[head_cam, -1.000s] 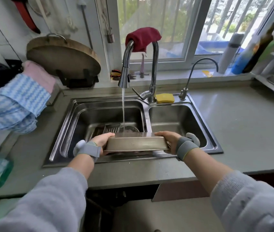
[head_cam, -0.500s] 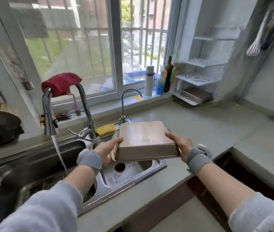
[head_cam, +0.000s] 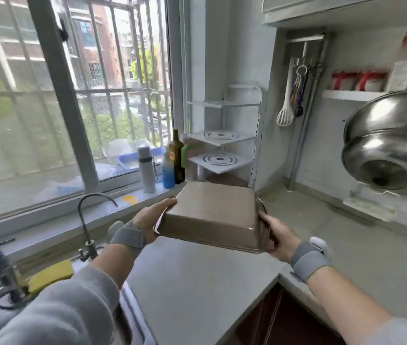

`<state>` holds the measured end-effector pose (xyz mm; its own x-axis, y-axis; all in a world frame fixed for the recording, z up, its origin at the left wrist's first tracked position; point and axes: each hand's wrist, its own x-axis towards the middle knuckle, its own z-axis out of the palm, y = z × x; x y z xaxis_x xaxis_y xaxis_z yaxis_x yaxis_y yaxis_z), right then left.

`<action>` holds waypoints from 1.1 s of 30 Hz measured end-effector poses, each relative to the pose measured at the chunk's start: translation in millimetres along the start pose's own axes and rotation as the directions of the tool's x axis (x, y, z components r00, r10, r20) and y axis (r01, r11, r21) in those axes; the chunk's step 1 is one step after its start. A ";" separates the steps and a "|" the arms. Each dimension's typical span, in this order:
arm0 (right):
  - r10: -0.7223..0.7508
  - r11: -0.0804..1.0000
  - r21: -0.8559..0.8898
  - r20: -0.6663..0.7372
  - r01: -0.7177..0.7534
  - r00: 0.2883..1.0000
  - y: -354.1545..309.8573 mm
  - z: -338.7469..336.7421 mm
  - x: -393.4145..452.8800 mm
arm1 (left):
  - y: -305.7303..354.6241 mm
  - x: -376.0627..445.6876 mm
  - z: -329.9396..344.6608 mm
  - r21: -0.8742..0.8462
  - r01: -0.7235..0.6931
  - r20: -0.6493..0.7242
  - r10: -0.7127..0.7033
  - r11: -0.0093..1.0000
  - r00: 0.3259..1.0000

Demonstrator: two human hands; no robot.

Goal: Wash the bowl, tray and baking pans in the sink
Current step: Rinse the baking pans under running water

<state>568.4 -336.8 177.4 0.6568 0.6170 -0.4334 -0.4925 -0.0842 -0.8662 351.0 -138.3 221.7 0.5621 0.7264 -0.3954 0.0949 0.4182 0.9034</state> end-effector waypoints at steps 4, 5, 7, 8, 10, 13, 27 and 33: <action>-0.051 0.997 0.065 0.093 0.045 0.994 -42.4 -24.7 35.8 | 9.7 49.2 49.8 -0.005 0.020 -0.041 -0.020 1.000 0.999; -0.091 0.995 0.041 0.057 0.088 0.994 -43.8 -21.3 39.3 | 11.2 51.1 51.6 -0.011 0.020 -0.063 -0.021 1.000 0.998; -0.123 0.992 0.019 -0.028 0.123 0.992 -54.2 -23.5 71.6 | 13.1 84.2 72.1 -0.029 0.024 -0.075 -0.026 0.999 0.997; -0.142 0.990 -0.002 -0.067 0.143 0.988 -57.8 -22.1 84.7 | 14.9 97.5 77.9 -0.039 0.017 -0.082 -0.020 0.999 0.996; -0.160 0.987 -0.011 -0.113 0.160 0.981 -65.0 -17.3 111.0 | 19.3 125.7 88.6 -0.050 0.008 -0.091 -0.012 0.999 0.996; -0.177 0.984 -0.009 -0.208 0.179 0.962 -77.1 -11.5 138.2 | 28.7 152.3 103.6 -0.142 0.044 0.022 -0.042 0.989 0.999; -0.133 0.988 0.026 -0.371 0.153 0.919 -138.4 -6.5 261.5 | 56.9 262.6 182.9 -0.215 0.070 0.051 -0.060 0.974 0.997; -0.120 0.991 0.016 -0.317 0.132 0.941 -154.6 -3.3 298.4 | 43.2 294.5 197.6 -0.076 0.044 -0.036 -0.047 0.996 0.998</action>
<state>842.5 -142.3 181.2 0.8581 0.3424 -0.3826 -0.4107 0.0104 -0.9117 683.0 -14.1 177.1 0.5275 0.7251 -0.4427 0.0568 0.4899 0.8700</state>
